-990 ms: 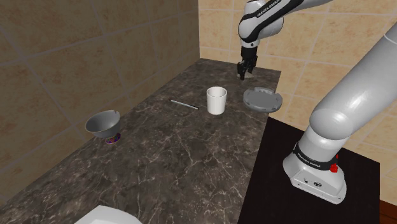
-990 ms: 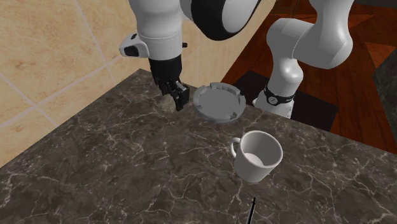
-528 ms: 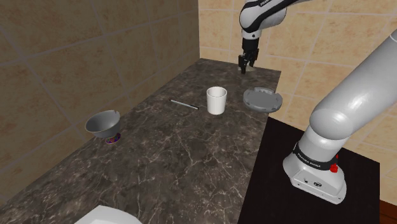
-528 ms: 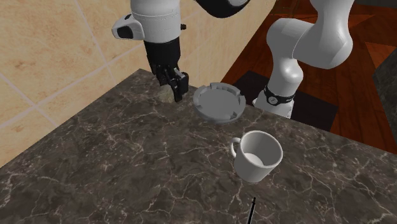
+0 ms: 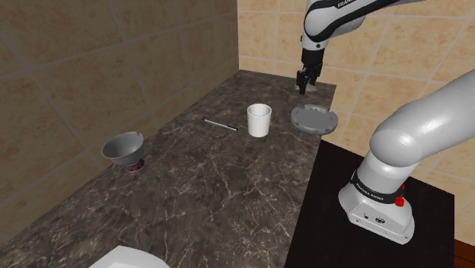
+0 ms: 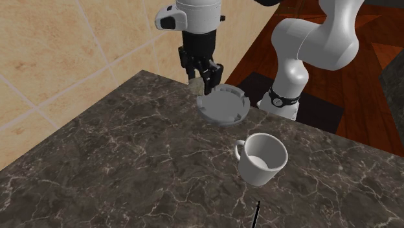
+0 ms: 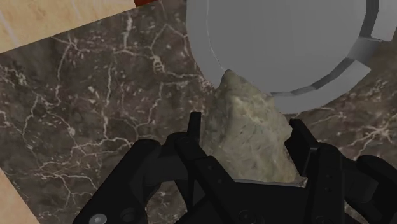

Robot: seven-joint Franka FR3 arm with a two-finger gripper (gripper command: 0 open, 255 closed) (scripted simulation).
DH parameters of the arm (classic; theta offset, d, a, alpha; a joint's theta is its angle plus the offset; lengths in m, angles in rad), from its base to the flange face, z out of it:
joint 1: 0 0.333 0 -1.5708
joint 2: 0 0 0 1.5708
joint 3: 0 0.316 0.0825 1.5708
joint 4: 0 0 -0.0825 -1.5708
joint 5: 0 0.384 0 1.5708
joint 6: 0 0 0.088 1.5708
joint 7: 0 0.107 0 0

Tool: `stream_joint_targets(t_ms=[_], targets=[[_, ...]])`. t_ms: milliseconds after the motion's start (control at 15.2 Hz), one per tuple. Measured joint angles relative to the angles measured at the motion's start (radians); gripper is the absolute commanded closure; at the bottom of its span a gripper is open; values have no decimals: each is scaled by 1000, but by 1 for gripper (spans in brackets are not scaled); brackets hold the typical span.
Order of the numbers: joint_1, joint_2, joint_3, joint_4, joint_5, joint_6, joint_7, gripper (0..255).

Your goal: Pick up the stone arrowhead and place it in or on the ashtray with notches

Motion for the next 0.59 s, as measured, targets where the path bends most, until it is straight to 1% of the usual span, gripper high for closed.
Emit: stream_joint_targets(t_ms=[198, 330, 396, 594], targets=[[-10, -132, 21, -102, -9, -33, 22, 255], [-20, -249, 37, -178, -13, -76, 33, 255], [-20, -271, 43, -194, -12, -81, 38, 255], [-23, -286, 44, -241, -16, -51, 45, 255]])
